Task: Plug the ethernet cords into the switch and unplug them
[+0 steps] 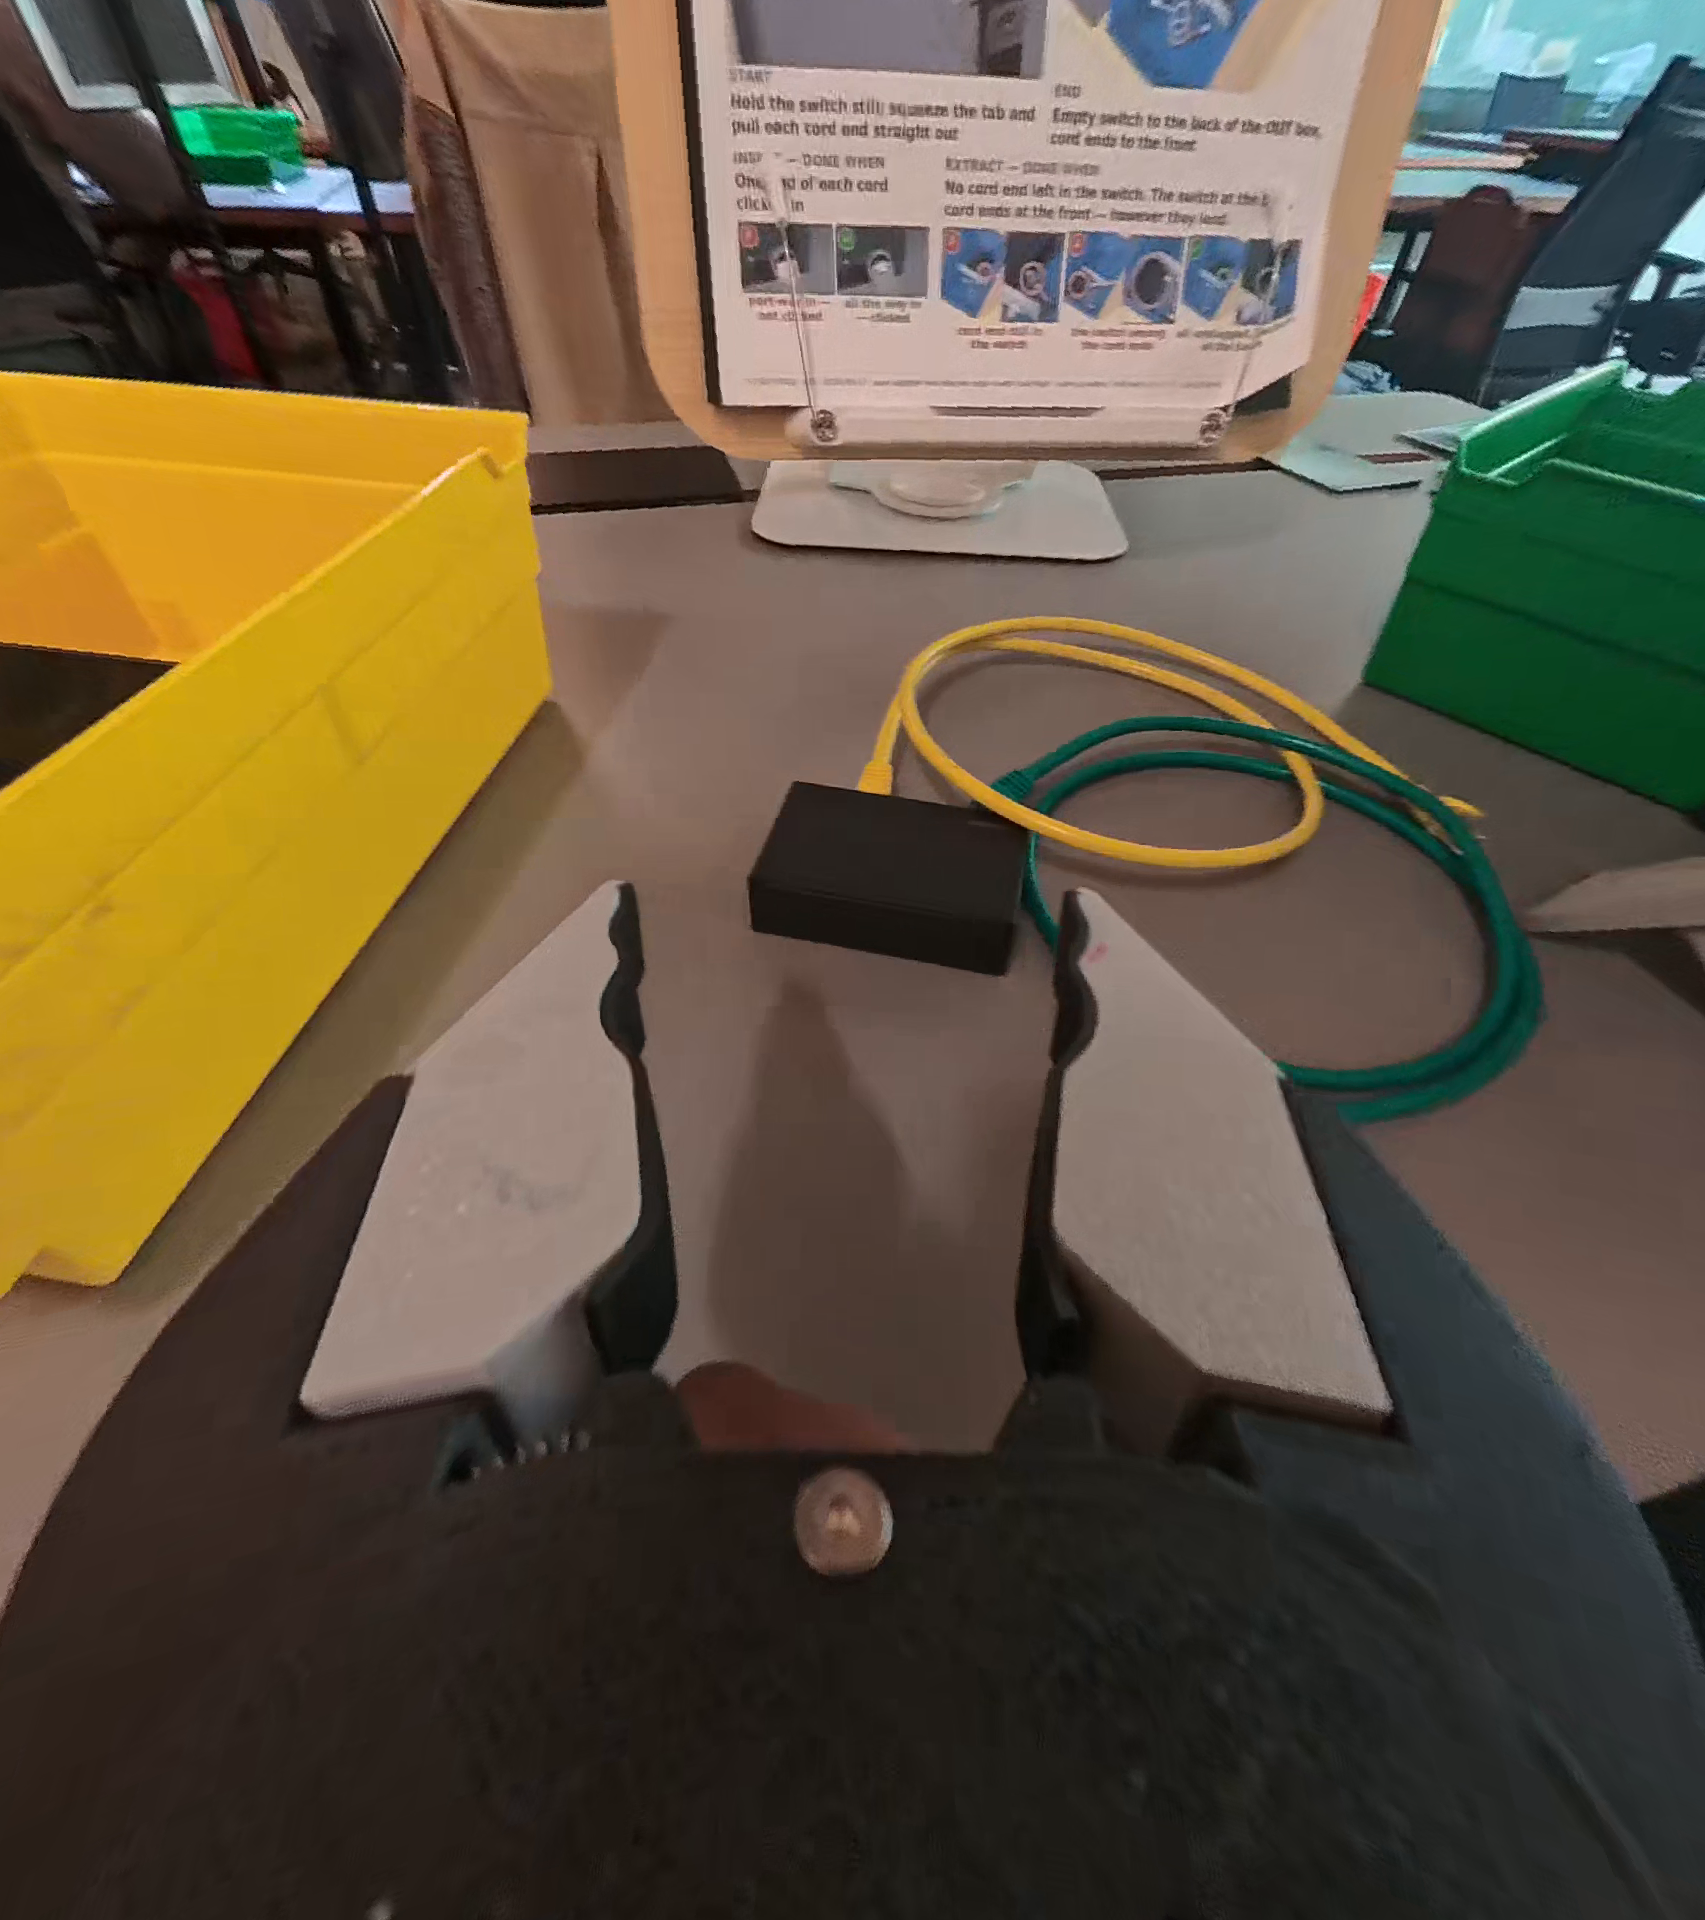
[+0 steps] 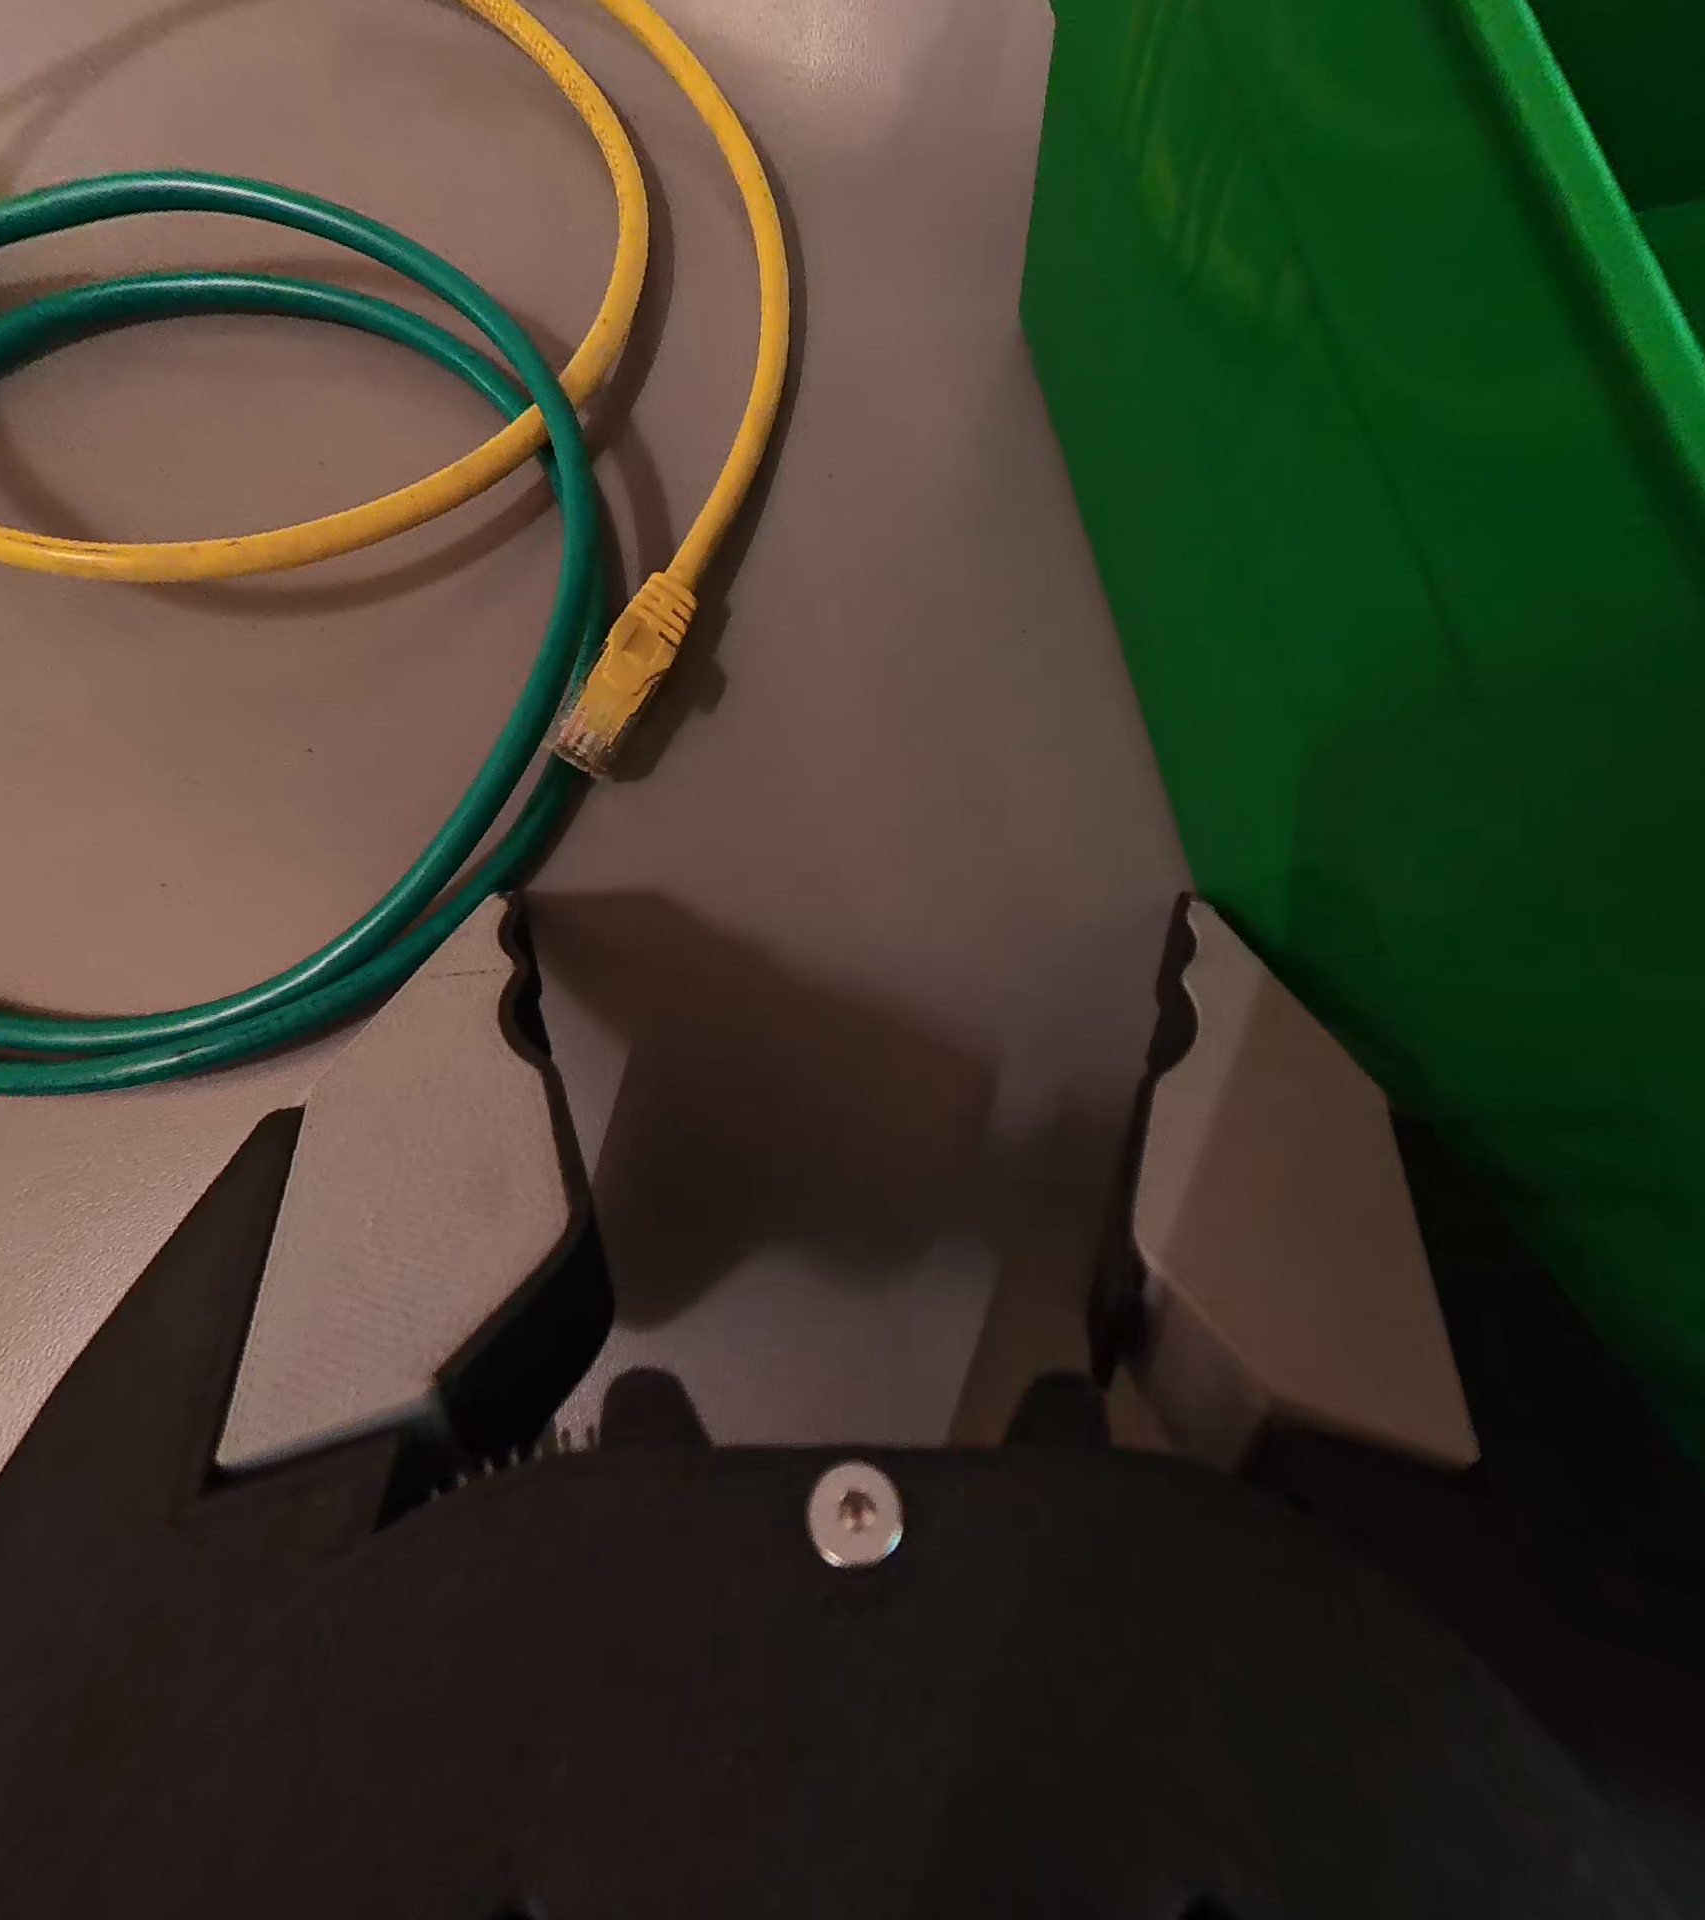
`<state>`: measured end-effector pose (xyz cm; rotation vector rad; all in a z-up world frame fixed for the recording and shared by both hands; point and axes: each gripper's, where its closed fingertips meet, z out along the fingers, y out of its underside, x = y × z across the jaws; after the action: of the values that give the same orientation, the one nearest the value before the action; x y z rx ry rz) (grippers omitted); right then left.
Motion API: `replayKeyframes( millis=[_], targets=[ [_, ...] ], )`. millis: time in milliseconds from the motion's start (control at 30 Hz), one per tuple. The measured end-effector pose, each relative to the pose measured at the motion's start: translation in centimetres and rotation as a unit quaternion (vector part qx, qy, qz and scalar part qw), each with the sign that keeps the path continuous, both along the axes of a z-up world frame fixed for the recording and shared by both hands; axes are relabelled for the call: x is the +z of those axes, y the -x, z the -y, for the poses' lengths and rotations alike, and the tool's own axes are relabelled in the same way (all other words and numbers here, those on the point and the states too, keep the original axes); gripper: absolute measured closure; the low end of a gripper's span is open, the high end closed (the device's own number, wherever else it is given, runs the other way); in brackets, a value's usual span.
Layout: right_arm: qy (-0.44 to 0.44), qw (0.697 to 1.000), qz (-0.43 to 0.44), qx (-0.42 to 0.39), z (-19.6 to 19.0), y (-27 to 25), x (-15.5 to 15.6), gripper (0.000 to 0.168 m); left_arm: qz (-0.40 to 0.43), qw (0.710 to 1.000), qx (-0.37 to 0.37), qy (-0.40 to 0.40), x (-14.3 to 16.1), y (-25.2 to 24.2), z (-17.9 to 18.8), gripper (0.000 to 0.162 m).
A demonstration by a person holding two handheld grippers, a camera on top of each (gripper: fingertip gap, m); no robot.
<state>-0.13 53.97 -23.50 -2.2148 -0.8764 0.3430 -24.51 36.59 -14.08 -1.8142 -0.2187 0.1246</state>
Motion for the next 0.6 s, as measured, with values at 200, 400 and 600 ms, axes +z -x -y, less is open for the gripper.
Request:
replayKeyframes(
  millis=[200, 400, 600],
  targets=[
    [0.000, 1.000, 0.000, 0.000, 0.0, 0.0, 0.0, 0.052, -0.058, 0.998, 0.018, -0.022, 1.6, 0.2, 0.6, 0.077],
    [0.000, 1.000, 0.000, 0.000, 0.1, -0.1, 0.0, 0.052, -0.135, 0.989, 0.054, -0.026, 2.3, -2.0, 1.6, 0.095],
    [0.000, 1.000, 0.000, 0.000, 0.1, -0.1, 0.0, 0.052, -0.188, 0.977, 0.094, -0.036, 3.2, -2.0, 2.6, 0.116]
  ],
)
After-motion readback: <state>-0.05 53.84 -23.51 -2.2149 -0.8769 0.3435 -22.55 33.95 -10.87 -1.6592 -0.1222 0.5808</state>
